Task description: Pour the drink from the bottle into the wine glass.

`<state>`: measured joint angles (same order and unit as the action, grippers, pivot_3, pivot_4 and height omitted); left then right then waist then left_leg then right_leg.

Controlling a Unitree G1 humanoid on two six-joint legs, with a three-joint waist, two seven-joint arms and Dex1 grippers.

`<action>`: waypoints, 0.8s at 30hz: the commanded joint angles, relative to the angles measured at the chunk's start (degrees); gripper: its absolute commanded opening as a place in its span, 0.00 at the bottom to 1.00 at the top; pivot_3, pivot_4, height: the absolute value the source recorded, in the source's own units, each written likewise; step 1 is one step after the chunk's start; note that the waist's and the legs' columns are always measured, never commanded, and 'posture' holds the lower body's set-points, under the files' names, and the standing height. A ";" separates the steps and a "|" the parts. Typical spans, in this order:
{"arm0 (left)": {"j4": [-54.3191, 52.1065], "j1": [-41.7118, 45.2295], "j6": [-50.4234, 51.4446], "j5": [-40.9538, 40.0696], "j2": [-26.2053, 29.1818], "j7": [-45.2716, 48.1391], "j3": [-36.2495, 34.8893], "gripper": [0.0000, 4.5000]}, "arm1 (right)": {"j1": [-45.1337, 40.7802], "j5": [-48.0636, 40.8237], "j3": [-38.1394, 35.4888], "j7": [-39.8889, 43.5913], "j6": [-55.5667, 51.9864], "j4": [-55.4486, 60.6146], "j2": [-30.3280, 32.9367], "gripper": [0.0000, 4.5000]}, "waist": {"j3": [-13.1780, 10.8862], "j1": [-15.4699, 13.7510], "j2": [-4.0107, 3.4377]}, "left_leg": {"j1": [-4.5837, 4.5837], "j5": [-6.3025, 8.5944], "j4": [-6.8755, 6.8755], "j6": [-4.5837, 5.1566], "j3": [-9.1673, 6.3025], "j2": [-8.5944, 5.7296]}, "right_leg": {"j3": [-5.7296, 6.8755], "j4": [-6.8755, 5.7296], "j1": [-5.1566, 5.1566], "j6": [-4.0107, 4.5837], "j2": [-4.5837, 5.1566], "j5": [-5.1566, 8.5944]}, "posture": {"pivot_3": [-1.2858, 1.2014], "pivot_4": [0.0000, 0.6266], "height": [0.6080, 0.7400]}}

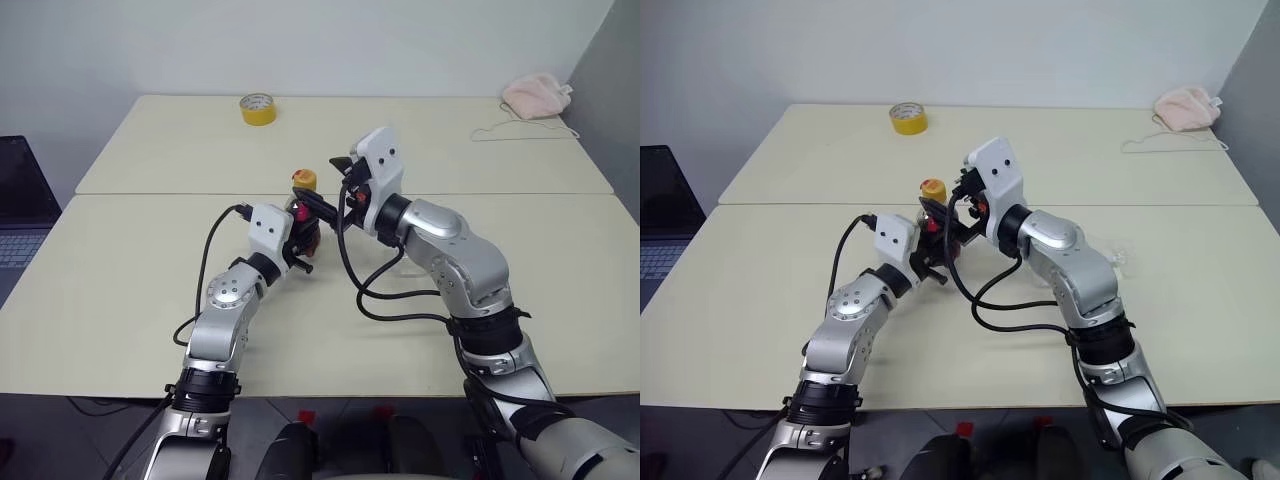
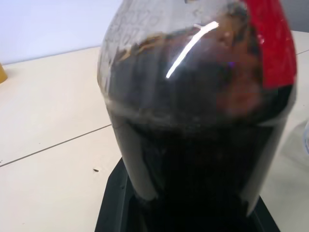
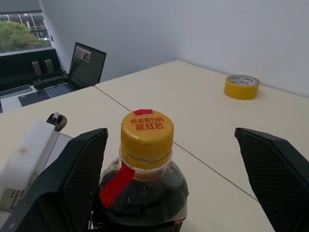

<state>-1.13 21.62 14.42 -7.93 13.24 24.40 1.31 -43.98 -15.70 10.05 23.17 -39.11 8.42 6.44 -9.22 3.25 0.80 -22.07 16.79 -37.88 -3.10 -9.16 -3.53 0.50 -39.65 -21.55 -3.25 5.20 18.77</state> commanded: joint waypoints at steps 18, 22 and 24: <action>-1.86 1.17 -2.35 -0.73 -0.10 0.02 -0.37 0.17 | 0.42 -0.72 -3.51 -1.31 -0.20 2.10 1.59 1.00 | 0.00 0.00 0.00 | 0.00 0.00 0.00 0.00 0.00 0.00 | 0.00 0.00 0.00 0.00 0.00 0.00 | 0.52 0.24 1.00; -1.84 1.16 -2.39 -0.72 -0.06 -0.05 -0.37 0.17 | 1.49 -1.03 -3.73 -1.20 -0.85 3.17 2.95 1.00 | 0.00 -0.01 0.00 | 0.00 0.00 0.00 0.00 0.00 0.00 | -0.01 -0.01 0.00 0.00 0.00 0.00 | 0.52 0.24 1.00; -1.83 1.15 -2.39 -0.71 -0.06 -0.06 -0.32 0.17 | 1.93 -1.10 -3.96 -1.21 -1.09 3.58 3.54 1.00 | 0.00 -0.01 0.00 | 0.00 0.00 0.00 0.00 0.00 0.00 | 0.00 -0.01 0.00 0.00 0.00 0.00 | 0.52 0.24 1.00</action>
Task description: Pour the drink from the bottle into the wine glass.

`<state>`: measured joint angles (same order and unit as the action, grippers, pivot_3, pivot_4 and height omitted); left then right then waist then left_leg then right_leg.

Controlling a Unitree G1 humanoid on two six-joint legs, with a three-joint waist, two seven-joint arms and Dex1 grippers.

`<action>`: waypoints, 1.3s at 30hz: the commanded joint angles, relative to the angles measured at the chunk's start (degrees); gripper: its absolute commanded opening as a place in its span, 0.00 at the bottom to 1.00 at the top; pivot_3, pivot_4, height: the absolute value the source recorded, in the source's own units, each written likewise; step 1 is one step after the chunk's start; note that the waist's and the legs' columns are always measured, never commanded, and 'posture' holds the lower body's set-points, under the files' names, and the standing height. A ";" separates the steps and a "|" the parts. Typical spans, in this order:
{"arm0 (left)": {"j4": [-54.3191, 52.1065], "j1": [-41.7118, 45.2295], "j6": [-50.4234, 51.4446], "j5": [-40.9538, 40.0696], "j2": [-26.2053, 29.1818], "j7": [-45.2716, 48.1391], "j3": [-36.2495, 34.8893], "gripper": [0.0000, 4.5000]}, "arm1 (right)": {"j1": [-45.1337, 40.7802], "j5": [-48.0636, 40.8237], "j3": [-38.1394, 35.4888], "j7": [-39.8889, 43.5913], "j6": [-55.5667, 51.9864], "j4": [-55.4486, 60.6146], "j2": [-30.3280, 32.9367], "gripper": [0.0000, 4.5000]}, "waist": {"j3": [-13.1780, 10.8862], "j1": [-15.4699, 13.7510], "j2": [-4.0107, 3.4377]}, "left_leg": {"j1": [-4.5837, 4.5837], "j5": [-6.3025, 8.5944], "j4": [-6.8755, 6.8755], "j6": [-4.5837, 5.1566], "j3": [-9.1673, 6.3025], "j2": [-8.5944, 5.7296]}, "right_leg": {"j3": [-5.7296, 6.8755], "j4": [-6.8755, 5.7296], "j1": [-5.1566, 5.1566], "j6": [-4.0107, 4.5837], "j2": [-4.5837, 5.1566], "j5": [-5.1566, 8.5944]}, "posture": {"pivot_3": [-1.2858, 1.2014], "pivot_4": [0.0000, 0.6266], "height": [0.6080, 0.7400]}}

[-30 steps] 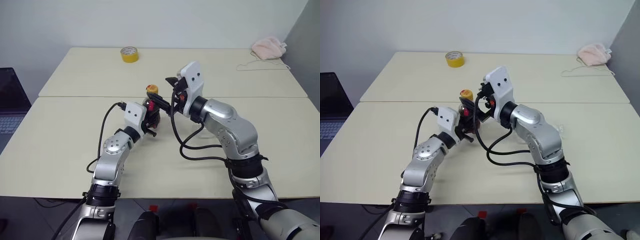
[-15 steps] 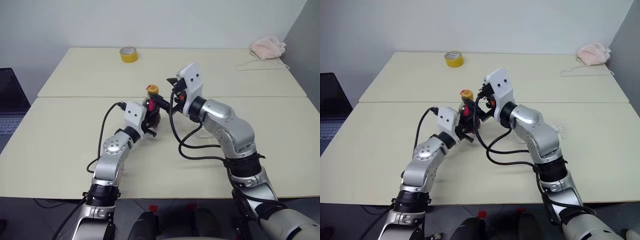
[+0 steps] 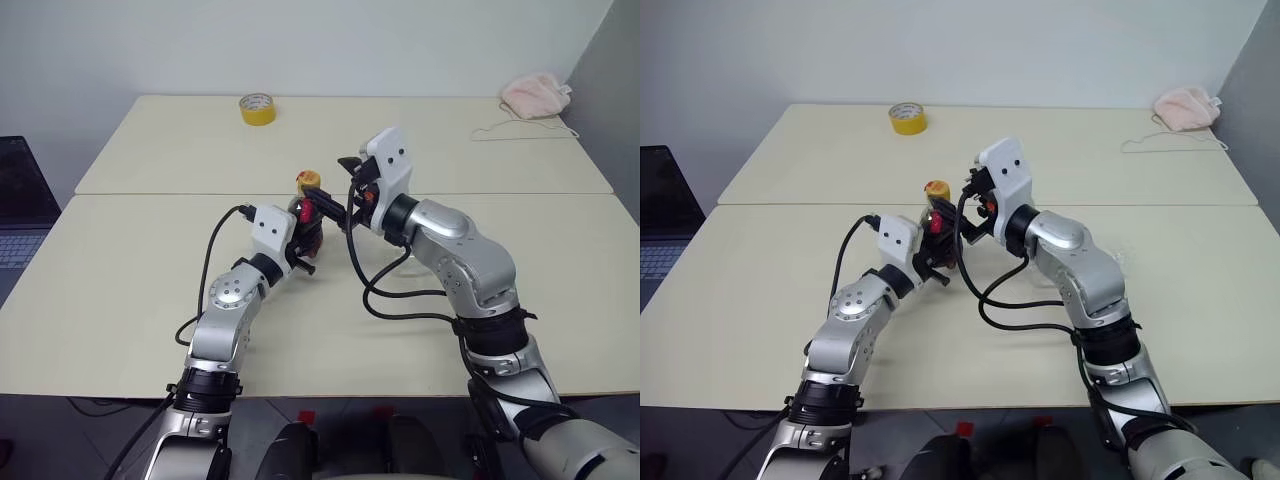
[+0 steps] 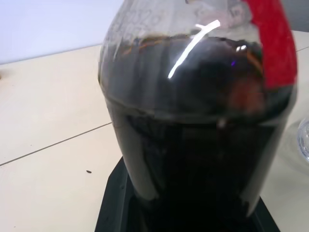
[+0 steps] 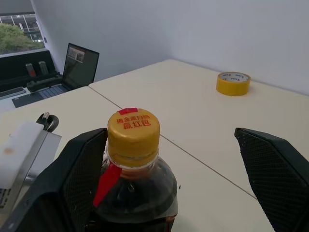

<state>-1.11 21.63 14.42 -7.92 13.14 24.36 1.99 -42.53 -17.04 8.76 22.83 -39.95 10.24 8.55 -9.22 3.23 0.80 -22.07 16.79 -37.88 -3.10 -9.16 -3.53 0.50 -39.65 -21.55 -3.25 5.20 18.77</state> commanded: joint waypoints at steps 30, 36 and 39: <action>-1.46 1.74 -2.45 -0.66 0.05 0.13 -0.89 0.17 | -5.56 -8.41 -3.61 -3.65 -10.91 3.65 -6.09 1.00 | 0.00 0.02 0.00 | 0.00 0.00 0.00 0.00 -0.01 0.00 | 0.00 -0.01 0.00 0.00 0.00 0.00 | 0.52 0.24 1.00; -1.32 1.82 -2.48 -0.61 -0.01 0.11 -0.85 0.17 | -6.73 -6.01 -2.89 -4.20 -8.07 -0.51 -6.40 1.00 | 0.00 0.04 0.00 | 0.00 0.00 0.00 0.00 0.00 0.00 | -0.01 -0.02 -0.02 0.00 0.00 0.00 | 0.52 0.24 1.00; -1.34 1.78 -2.48 -0.60 -0.01 0.07 -0.86 0.17 | -6.50 -5.31 -2.37 -3.93 -7.41 -1.16 -6.13 1.00 | 0.00 0.04 0.00 | 0.00 0.00 0.00 0.00 0.00 0.00 | -0.01 -0.02 -0.02 0.00 0.00 0.00 | 0.52 0.24 1.00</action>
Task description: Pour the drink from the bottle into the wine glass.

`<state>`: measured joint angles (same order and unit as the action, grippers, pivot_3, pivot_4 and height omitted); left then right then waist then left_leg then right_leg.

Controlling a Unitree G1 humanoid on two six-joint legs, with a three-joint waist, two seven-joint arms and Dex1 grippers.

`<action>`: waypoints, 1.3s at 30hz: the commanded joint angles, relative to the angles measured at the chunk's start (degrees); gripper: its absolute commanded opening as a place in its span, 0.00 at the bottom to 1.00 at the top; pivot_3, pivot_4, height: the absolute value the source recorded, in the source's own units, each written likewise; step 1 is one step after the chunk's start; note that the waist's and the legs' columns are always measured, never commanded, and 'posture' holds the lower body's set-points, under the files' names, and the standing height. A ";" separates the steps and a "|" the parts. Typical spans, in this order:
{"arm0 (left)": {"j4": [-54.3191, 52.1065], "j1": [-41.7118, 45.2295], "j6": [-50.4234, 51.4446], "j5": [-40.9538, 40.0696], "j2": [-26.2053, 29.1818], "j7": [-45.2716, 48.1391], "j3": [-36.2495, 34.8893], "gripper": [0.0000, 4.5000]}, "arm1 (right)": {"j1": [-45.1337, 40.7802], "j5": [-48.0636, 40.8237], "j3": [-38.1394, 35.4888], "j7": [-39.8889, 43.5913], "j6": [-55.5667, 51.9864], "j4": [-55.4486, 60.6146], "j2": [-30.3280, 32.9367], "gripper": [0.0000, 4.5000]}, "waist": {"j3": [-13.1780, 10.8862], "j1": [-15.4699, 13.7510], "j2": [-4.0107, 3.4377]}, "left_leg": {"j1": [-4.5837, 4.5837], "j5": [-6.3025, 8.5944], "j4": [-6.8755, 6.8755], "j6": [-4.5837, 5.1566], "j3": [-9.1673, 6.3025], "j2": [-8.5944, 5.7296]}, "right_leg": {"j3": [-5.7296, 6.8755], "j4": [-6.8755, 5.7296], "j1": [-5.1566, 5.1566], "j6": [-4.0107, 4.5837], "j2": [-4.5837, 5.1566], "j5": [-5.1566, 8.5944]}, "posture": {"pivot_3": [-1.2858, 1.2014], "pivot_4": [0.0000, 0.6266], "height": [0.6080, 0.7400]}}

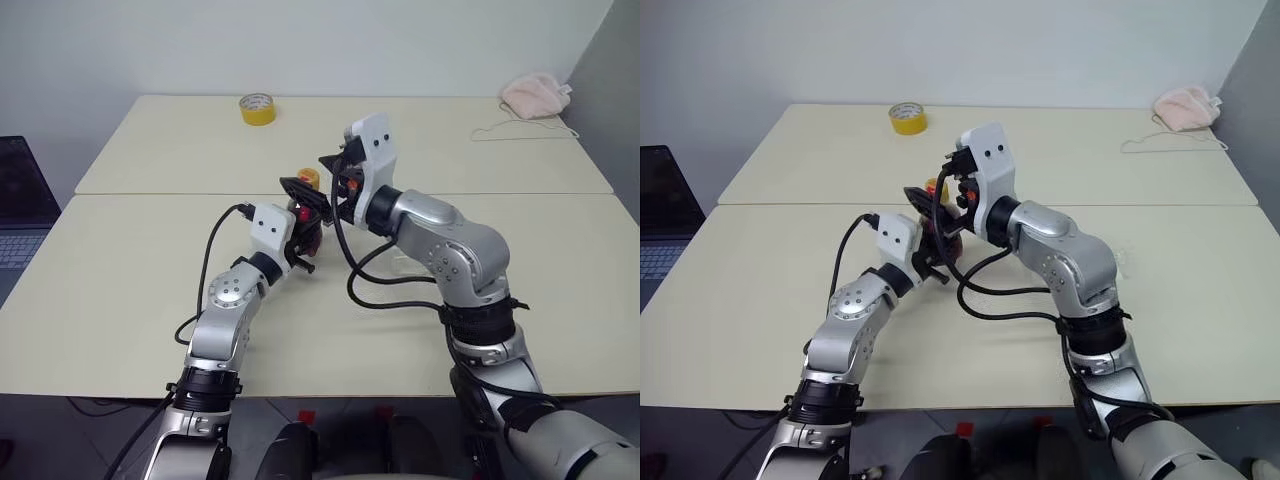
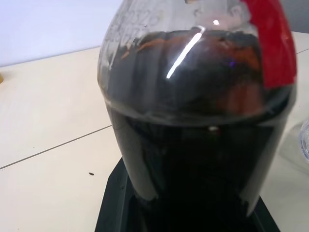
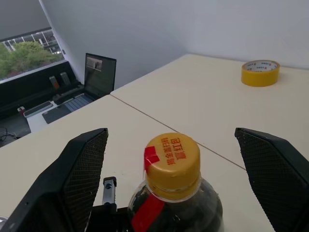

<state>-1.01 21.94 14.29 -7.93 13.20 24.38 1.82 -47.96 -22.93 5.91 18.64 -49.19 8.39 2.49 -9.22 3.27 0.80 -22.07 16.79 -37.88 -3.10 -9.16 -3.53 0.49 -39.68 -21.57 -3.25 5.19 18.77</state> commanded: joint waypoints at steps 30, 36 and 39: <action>-1.52 1.46 -2.54 -0.76 -0.25 0.03 -0.50 0.17 | 1.26 -0.59 0.05 6.24 9.12 -0.12 -0.20 0.27 | 0.00 0.00 0.00 | 0.00 0.00 0.00 0.00 0.01 0.00 | -0.01 -0.03 -0.02 0.00 0.00 0.00 | 0.52 0.24 1.00; -1.57 1.43 -2.61 -0.84 -0.36 0.17 -0.41 0.17 | 4.17 -2.68 -0.98 12.84 16.69 -2.35 -1.41 0.27 | 0.00 0.00 0.00 | 0.00 0.00 0.01 0.00 0.01 0.00 | 0.00 -0.03 -0.02 0.00 0.00 0.00 | 0.52 0.24 1.00; -1.57 1.42 -2.71 -0.96 -0.39 0.24 -0.36 0.17 | 5.04 -4.14 -1.86 12.95 17.57 -3.13 -3.56 0.27 | 0.00 0.02 0.00 | 0.00 0.00 0.01 0.00 0.01 0.01 | 0.00 -0.04 -0.03 0.00 0.00 0.00 | 0.52 0.24 1.00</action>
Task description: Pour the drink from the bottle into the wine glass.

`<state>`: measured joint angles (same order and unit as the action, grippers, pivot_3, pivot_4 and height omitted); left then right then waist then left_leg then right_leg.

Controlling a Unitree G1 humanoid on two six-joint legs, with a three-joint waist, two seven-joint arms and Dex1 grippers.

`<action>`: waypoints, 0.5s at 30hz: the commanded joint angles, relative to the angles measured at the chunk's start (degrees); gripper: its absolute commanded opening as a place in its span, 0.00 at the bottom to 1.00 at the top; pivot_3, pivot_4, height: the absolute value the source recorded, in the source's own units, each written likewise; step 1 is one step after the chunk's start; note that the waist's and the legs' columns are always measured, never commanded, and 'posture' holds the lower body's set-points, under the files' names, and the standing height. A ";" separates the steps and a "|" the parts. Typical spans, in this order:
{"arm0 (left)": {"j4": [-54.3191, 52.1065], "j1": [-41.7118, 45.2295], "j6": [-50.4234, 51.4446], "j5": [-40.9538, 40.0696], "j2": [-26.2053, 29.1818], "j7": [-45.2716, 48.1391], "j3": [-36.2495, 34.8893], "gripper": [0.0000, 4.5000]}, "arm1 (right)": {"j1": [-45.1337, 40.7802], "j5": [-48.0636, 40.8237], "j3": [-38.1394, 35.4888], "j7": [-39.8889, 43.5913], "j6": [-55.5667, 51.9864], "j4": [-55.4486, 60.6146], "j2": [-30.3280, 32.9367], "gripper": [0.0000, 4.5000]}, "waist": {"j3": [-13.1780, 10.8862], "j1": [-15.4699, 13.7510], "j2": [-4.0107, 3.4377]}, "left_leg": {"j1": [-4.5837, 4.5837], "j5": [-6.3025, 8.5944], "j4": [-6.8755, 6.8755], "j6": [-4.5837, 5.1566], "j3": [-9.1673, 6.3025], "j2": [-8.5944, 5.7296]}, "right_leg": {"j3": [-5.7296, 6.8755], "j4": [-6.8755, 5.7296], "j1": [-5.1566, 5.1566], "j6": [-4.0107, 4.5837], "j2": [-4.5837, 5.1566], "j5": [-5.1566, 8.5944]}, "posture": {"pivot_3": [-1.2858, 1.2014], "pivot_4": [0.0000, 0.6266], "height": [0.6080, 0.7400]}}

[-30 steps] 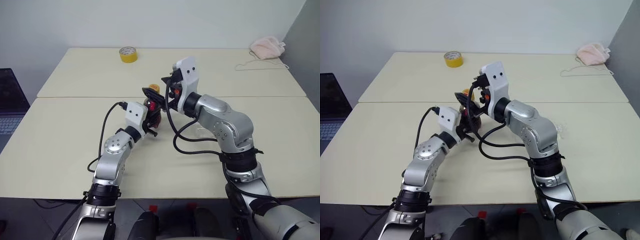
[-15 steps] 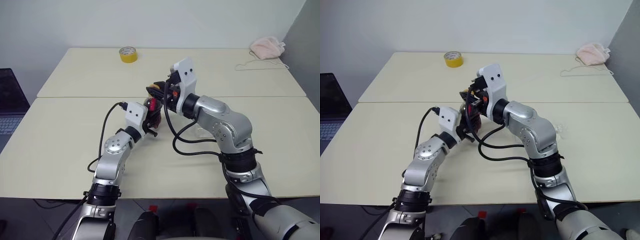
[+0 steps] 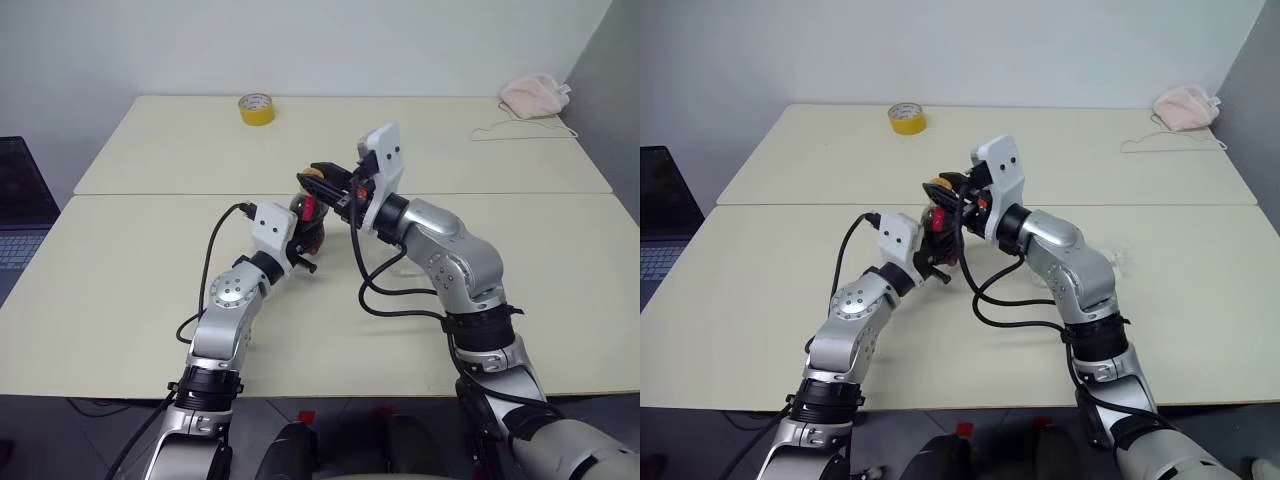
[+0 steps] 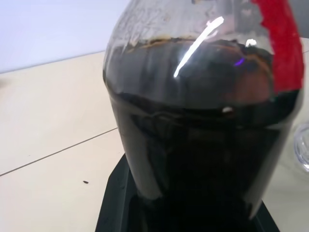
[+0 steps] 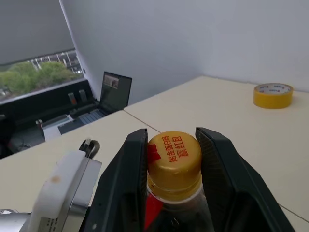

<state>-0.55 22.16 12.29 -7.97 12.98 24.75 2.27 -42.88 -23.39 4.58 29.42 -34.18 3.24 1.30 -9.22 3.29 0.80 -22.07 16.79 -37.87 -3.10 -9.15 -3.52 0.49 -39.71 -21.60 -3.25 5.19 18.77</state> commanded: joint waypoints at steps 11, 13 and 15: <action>-1.97 1.13 -1.09 -1.38 0.01 0.18 -0.59 0.17 | 0.96 -7.22 -2.64 1.36 1.64 1.05 -6.22 0.27 | 0.00 -0.01 0.00 | 0.00 0.00 0.00 0.00 -0.01 0.00 | 0.00 -0.02 -0.02 0.00 0.00 0.00 | 0.52 0.24 1.00; -2.03 1.10 -1.13 -1.45 -0.02 0.19 -0.55 0.17 | 1.08 -7.82 -3.83 0.07 1.56 0.78 -6.81 0.27 | 0.00 -0.01 0.00 | 0.00 0.00 0.00 0.00 -0.01 0.00 | -0.01 -0.03 -0.02 0.00 0.00 0.00 | 0.52 0.24 1.00; -2.11 1.05 -1.15 -1.51 -0.04 0.20 -0.53 0.17 | 1.12 -8.28 -4.90 -1.05 1.56 0.67 -7.26 0.27 | 0.00 0.02 0.00 | 0.00 0.00 0.00 0.00 0.00 0.00 | -0.01 -0.04 -0.03 0.00 0.00 0.00 | 0.52 0.24 1.00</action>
<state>-0.62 22.19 12.15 -9.00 13.03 24.75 1.91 -41.11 -29.63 0.09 28.74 -33.07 1.92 -5.05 -9.22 3.31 0.79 -22.07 16.79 -37.86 -3.10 -9.15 -3.51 0.48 -39.76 -21.63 -3.25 5.19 18.77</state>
